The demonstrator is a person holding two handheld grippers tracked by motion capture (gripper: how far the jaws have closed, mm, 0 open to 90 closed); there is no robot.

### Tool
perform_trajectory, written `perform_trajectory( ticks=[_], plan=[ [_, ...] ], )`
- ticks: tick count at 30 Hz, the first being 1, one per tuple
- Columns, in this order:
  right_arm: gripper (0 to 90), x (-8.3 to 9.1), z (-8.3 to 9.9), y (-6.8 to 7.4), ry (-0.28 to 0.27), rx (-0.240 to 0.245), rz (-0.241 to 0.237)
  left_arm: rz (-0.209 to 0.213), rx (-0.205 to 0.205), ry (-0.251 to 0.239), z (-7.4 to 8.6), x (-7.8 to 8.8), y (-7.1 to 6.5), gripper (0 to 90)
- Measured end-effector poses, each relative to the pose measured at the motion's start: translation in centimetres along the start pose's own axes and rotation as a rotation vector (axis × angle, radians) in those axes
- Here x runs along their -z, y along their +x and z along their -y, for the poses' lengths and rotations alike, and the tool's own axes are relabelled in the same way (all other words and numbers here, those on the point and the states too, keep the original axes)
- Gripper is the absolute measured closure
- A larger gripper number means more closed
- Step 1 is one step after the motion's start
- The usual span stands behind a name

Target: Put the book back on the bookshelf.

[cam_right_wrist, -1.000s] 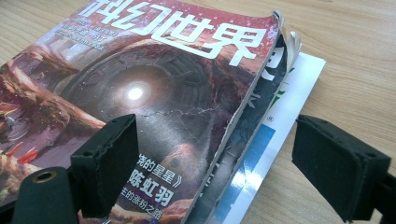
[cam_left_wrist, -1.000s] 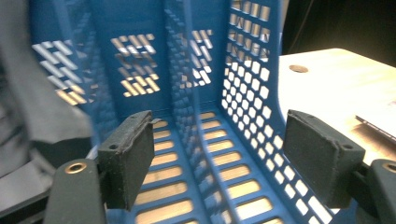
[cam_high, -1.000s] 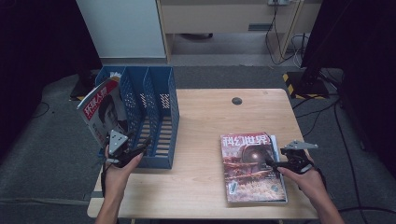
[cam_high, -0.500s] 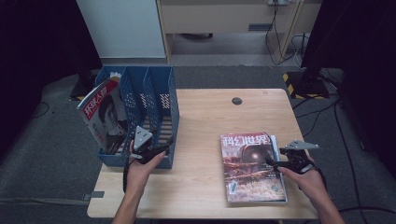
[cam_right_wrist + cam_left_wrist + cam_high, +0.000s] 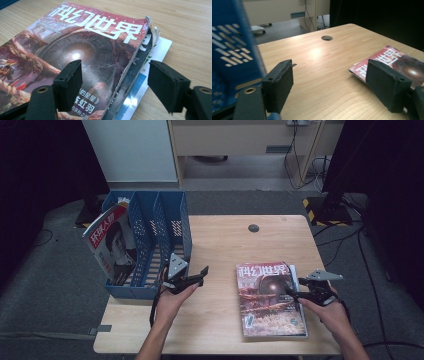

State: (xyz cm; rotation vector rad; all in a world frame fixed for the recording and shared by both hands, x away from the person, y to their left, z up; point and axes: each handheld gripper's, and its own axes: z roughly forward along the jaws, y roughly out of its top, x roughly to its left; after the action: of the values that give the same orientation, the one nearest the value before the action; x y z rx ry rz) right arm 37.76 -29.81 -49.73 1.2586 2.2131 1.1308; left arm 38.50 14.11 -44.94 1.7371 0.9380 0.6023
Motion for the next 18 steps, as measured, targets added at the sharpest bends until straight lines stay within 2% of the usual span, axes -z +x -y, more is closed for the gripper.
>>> perform_trajectory(
  ticks=[4,10,13,18],
  plan=[
    [32.7,0.2,-0.1,0.0,-0.009,0.005,0.006,0.021,0.019,-0.002,0.1,-1.0,-0.7,21.7],
    [38.1,0.2,-0.1,0.2,-0.013,0.018,-0.001,0.066,0.009,0.017,0.2,-2.4,-2.2,21.1],
    [40.2,0.2,-0.2,0.3,-0.019,0.018,-0.004,0.097,0.005,0.044,0.2,-3.3,-2.9,19.1],
    [43.8,0.2,-0.3,0.5,-0.033,0.029,-0.011,0.123,-0.007,0.082,0.7,-4.8,-4.2,16.3]
  ],
)
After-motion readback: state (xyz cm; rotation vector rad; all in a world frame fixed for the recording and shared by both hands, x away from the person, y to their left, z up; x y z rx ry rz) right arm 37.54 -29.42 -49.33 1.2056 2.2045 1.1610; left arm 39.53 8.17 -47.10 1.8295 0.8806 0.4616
